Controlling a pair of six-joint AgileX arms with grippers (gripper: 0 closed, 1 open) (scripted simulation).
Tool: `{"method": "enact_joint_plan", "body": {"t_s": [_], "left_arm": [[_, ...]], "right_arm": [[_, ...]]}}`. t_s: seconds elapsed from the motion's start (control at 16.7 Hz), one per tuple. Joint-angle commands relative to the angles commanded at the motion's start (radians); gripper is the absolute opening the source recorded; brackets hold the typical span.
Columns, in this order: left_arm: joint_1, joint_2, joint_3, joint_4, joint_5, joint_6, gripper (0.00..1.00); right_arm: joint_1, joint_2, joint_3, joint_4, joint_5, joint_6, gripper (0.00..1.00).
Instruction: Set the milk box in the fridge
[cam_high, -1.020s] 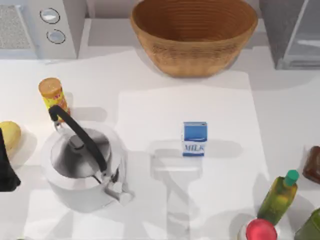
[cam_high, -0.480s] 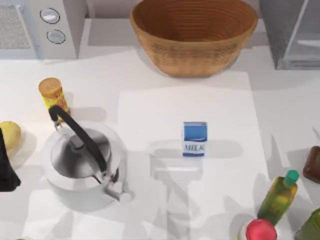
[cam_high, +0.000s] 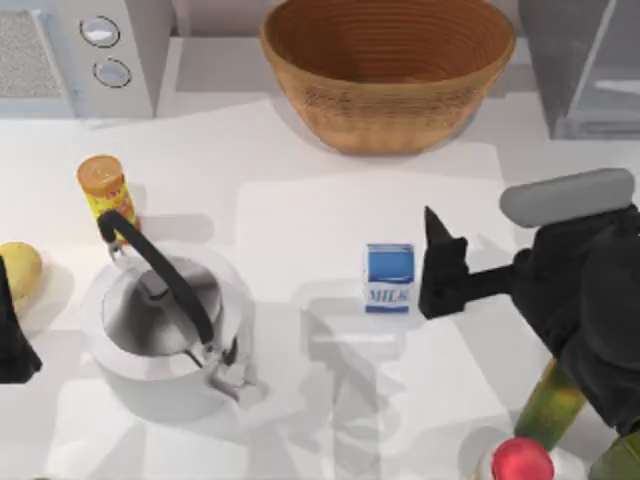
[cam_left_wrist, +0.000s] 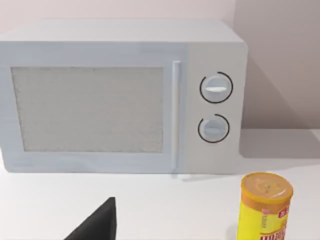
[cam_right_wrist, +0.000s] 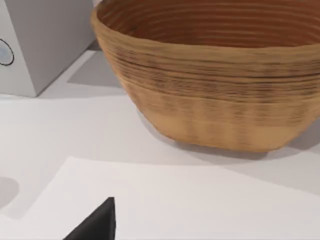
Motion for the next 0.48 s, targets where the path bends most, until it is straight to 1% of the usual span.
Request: {"method": "enact_joint_plan", "body": {"t_s": [0.24, 0.48], "left_arm": [[0.000, 0.000, 0.000, 0.000, 0.000, 0.000, 1.00], [0.000, 0.000, 0.000, 0.000, 0.000, 0.000, 1.00]], "right_arm": [[0.135, 0.424, 0.124, 0.101, 0.207, 0.101, 1.00], [0.213, 0.687, 0.233, 0.151, 0.406, 0.201, 1.00]]}}
